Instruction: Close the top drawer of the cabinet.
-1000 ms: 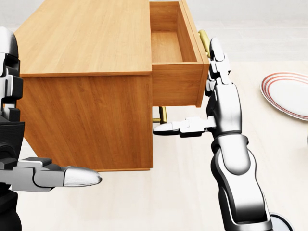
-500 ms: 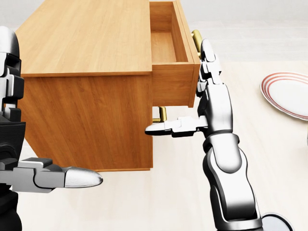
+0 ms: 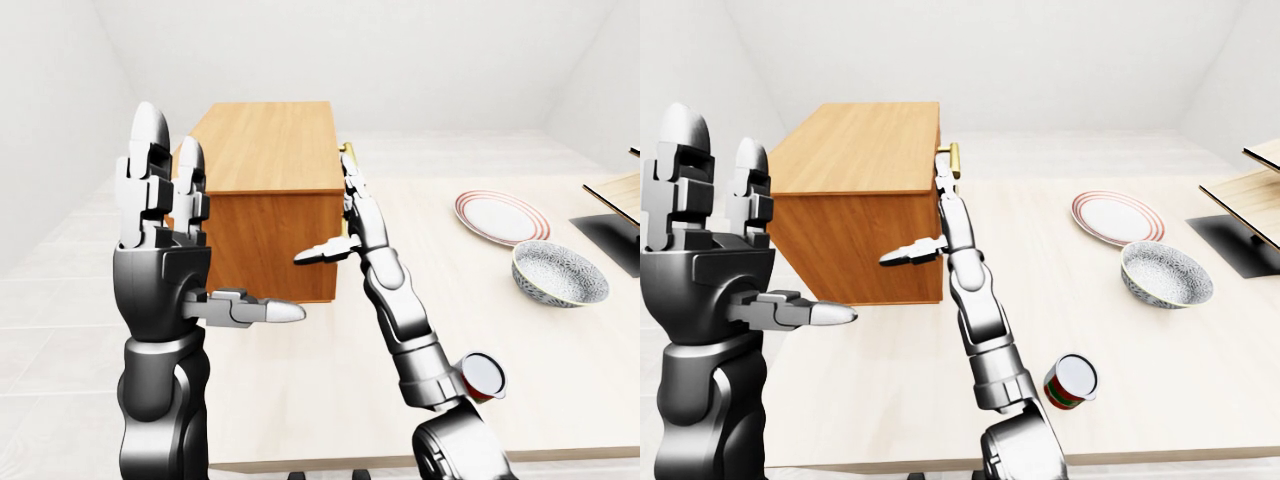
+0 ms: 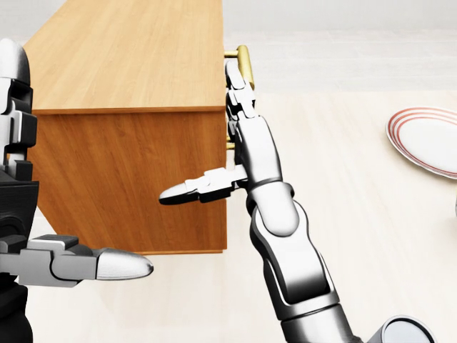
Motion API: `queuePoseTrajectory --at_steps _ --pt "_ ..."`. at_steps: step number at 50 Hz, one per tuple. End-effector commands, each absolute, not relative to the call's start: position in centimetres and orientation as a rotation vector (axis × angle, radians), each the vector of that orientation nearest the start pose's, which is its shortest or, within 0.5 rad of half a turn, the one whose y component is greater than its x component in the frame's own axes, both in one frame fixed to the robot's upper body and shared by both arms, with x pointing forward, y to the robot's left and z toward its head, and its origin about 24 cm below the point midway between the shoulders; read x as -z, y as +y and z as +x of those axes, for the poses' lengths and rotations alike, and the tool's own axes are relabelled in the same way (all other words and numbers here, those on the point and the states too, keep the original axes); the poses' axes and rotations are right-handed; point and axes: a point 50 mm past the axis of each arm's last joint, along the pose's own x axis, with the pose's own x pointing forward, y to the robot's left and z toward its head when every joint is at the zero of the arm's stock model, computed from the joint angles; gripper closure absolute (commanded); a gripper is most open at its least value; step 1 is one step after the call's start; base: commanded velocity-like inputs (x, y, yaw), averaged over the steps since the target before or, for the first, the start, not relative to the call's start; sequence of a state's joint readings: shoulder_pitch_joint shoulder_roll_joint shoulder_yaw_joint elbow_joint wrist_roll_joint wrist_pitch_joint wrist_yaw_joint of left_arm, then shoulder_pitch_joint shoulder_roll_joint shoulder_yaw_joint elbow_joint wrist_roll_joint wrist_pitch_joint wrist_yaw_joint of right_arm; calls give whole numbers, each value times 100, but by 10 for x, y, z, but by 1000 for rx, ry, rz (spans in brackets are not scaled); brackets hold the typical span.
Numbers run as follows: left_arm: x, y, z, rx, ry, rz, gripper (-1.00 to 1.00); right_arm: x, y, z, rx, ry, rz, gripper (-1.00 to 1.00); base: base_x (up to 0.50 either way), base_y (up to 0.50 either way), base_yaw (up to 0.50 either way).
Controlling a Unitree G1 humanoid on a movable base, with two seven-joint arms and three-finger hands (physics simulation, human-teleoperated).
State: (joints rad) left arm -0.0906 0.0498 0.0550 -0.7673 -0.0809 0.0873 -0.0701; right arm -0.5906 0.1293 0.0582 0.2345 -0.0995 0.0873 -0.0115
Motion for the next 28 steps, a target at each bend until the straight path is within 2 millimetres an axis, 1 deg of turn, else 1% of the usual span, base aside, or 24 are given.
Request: queuePoseTrajectory --at_steps 1,15,28 --pt "-220 154 205 78 -775 -2 -100 -135 -25 326 -405 -204 27 -100 0 0 0" --pt "-215 154 207 79 -751 0 -100 -133 -22 323 -416 -198 29 -100 0 0 0" --pt "-217 154 206 79 -759 0 -100 -134 -23 323 -415 -201 30 -100 0 0 0"
